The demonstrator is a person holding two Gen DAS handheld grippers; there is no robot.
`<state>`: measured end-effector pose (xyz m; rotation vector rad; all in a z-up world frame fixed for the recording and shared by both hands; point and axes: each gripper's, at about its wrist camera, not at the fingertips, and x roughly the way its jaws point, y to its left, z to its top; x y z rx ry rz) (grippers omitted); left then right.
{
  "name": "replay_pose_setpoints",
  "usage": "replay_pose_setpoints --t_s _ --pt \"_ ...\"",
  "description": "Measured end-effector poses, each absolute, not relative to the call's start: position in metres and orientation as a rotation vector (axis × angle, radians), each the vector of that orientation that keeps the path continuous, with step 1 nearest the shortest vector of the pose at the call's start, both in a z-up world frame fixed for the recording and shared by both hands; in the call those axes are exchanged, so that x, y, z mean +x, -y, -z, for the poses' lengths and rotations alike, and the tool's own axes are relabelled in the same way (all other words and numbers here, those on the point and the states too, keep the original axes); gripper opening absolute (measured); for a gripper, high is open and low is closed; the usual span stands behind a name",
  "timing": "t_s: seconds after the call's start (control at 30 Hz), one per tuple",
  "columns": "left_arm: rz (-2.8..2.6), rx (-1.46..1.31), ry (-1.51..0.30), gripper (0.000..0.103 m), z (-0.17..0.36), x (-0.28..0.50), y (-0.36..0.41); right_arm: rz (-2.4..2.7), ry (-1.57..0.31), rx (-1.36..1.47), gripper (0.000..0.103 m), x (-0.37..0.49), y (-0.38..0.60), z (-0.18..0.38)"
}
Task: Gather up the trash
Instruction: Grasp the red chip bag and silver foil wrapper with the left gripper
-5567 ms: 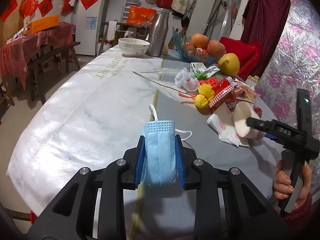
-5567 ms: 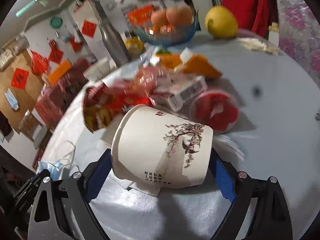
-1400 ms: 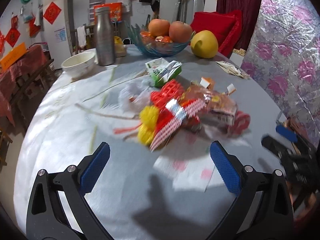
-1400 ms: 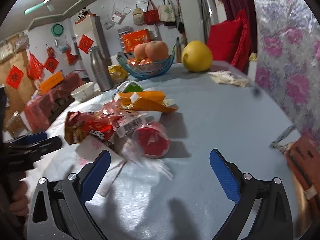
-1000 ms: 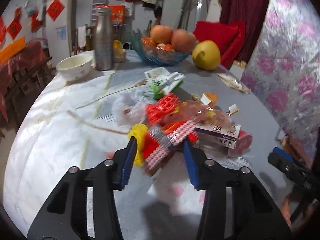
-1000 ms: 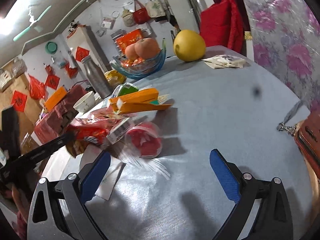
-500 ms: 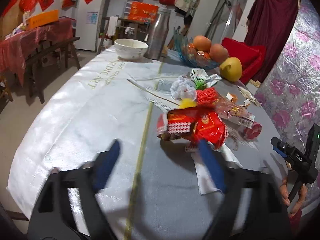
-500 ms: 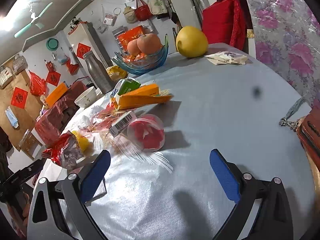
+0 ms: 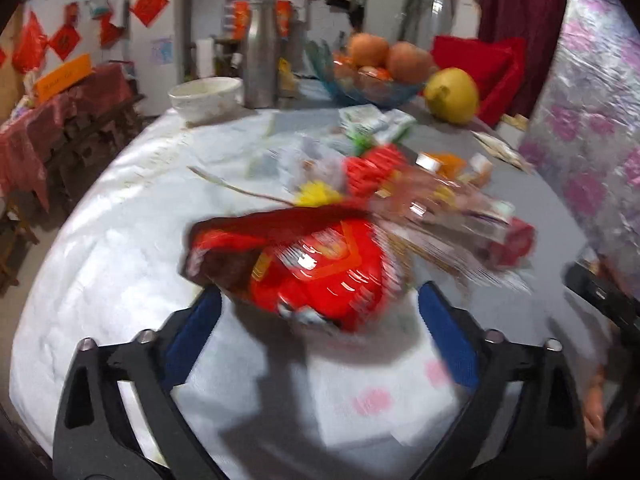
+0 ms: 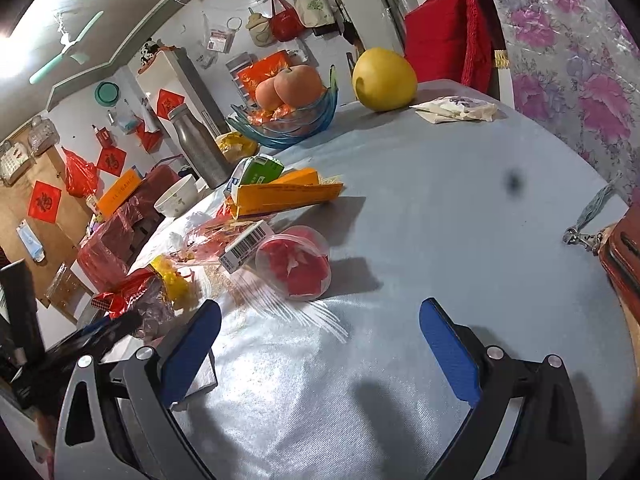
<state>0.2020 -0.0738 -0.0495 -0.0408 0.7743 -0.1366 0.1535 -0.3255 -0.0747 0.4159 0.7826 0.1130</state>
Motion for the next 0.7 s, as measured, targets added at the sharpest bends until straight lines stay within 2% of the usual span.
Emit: replay_pose_setpoints --t_s 0.03,0.07,0.1,0.2,0.37,0.43,0.47,0.5,0.57,0.7 --pt "0.131 -0.056 -0.766 0.062 0.05 0.204 0.066 -0.115 -0.781 0.418 0.098 0.153 0.326 0.075" --pt "0.153 -0.094 -0.775 0.045 0.05 0.205 0.055 -0.116 -0.78 0.42 0.098 0.153 0.326 0.075" --pt "0.18 -0.145 -0.781 0.038 0.049 0.203 0.042 -0.119 -0.78 0.423 0.097 0.153 0.326 0.075" --pt "0.182 -0.223 -0.749 0.031 0.045 0.188 0.008 -0.129 -0.782 0.422 0.097 0.153 0.326 0.075" --pt "0.175 -0.241 -0.721 0.032 0.039 0.162 -0.021 -0.159 -0.771 0.331 0.097 0.148 0.302 0.068" --pt "0.192 -0.247 -0.723 0.04 0.038 0.157 -0.021 -0.253 -0.796 0.304 0.097 0.147 0.279 0.067" --pt "0.197 -0.251 -0.725 0.054 0.037 0.156 -0.02 -0.281 -0.801 0.293 0.097 0.146 0.271 0.067" --pt "0.197 -0.255 -0.718 0.073 0.035 0.156 -0.018 -0.308 -0.802 0.271 0.097 0.144 0.26 0.065" --pt "0.189 -0.246 -0.689 0.09 0.03 0.156 -0.013 -0.321 -0.791 0.224 0.097 0.14 0.248 0.062" --pt "0.201 -0.126 -0.669 0.093 0.023 0.174 0.017 -0.299 -0.759 0.163 0.097 0.133 0.237 0.056"
